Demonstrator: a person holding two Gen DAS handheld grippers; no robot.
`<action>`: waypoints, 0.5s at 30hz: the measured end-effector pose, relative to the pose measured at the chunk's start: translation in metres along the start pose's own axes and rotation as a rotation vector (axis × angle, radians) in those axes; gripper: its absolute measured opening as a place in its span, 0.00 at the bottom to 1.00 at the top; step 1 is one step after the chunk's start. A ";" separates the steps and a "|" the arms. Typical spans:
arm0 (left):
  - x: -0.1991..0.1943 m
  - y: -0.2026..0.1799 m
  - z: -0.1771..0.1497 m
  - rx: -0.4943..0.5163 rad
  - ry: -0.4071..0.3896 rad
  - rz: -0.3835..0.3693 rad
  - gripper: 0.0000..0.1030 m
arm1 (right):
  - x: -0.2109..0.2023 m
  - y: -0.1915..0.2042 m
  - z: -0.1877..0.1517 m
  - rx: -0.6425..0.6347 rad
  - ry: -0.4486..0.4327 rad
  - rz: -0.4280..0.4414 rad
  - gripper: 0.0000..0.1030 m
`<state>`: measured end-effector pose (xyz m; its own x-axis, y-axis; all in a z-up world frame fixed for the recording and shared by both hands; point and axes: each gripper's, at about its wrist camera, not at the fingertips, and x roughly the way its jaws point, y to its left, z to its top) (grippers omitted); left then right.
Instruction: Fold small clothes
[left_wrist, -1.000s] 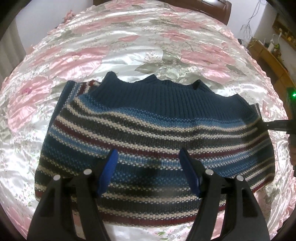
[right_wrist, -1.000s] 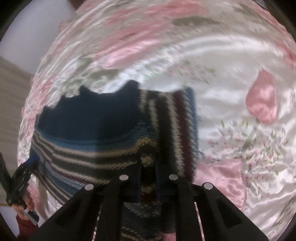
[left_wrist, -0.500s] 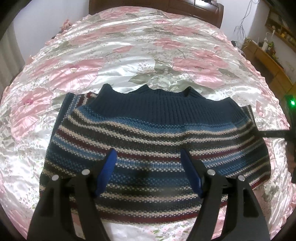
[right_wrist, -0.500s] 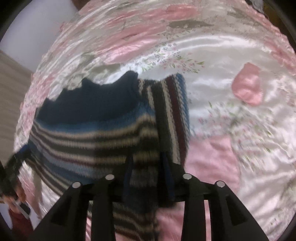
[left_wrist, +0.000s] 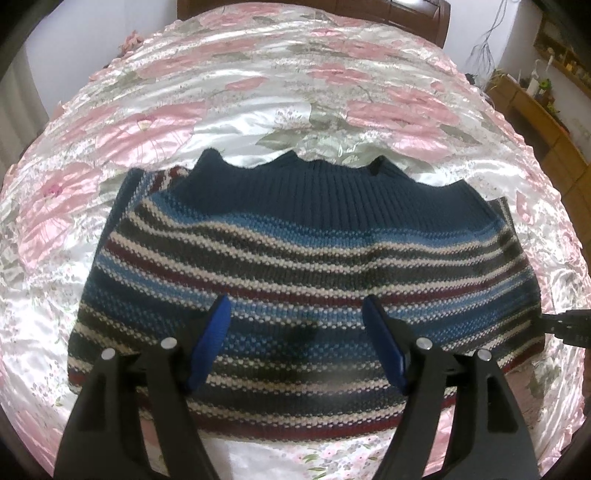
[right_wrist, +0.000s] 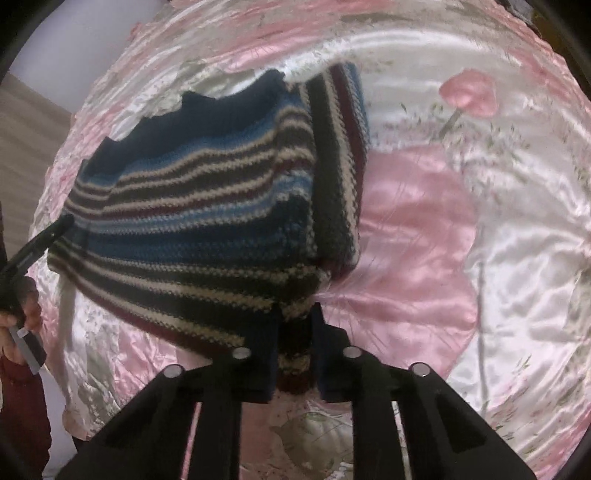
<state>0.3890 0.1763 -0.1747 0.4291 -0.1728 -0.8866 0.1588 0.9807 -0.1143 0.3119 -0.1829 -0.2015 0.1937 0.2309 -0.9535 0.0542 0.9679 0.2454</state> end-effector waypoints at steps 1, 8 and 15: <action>0.003 0.001 -0.001 0.002 0.007 0.009 0.71 | 0.003 -0.002 0.000 0.009 0.005 -0.004 0.14; 0.030 0.018 -0.009 -0.012 0.073 0.044 0.72 | 0.015 -0.012 0.000 0.032 0.028 0.004 0.18; 0.015 0.017 -0.005 -0.034 0.056 0.007 0.73 | -0.033 -0.006 0.012 0.008 -0.068 -0.035 0.77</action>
<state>0.3939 0.1906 -0.1922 0.3793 -0.1616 -0.9111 0.1250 0.9846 -0.1226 0.3170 -0.1970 -0.1696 0.2572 0.1895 -0.9476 0.0696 0.9744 0.2138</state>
